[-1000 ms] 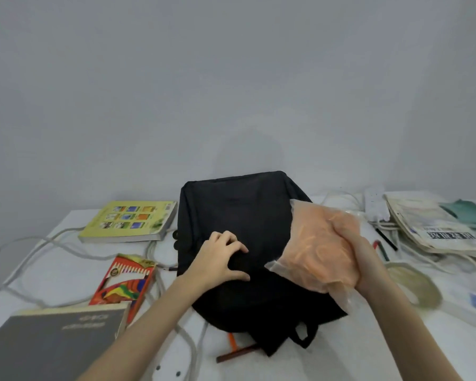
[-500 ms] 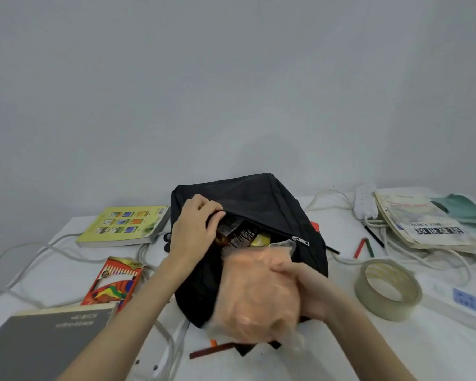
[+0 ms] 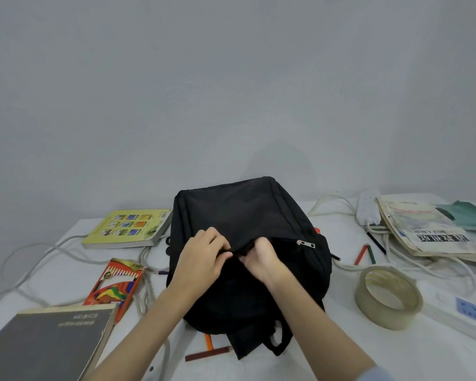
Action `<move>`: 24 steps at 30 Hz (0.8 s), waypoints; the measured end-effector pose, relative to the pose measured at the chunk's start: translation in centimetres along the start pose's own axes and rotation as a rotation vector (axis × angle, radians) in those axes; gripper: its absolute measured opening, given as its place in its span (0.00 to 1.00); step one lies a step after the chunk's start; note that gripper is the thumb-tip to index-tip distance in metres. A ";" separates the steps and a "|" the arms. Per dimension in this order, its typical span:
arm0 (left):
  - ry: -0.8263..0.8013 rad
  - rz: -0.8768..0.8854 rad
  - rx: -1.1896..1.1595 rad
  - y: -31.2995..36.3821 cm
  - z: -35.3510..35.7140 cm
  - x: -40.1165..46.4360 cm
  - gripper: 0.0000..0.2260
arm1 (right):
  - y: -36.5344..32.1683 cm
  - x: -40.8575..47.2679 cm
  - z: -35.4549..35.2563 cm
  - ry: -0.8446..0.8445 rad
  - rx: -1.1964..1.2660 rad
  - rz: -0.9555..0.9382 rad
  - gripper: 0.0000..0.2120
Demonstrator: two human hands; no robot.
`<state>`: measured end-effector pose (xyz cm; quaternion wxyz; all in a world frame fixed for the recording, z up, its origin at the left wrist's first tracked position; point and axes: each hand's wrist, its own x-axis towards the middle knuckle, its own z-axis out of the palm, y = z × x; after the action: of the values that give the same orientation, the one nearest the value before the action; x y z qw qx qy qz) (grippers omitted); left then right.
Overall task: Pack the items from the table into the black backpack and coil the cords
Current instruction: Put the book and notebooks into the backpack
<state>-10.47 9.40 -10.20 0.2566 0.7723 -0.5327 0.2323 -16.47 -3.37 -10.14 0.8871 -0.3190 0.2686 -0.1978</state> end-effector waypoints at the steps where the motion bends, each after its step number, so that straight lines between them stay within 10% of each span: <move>1: -0.036 -0.010 0.053 0.1 0.1 0.2 0.11 | -0.8 -0.2 -0.4 -0.078 -0.121 0.035 0.17; 8: -0.203 -0.011 0.249 1.3 3.3 1.3 0.23 | -6.1 -4.8 -6.9 0.017 -1.102 -0.145 0.02; 13: -0.293 -0.165 0.278 2.3 5.0 2.7 0.19 | -8.5 -4.9 -10.3 0.367 -1.599 -0.458 0.18; 20: -0.347 -0.182 -0.299 8.9 5.3 4.0 0.17 | -7.4 -3.8 -12.4 0.263 -1.613 -0.414 0.04; 24: -0.369 -0.128 -0.231 12.0 8.5 4.0 0.23 | -8.5 -4.3 -13.2 0.232 -1.446 -0.483 0.02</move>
<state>-19.77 -2.52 -12.38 0.2560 0.7994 -0.5434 0.0077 -29.29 -13.37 -11.53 0.3564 -0.8464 0.3452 -0.1935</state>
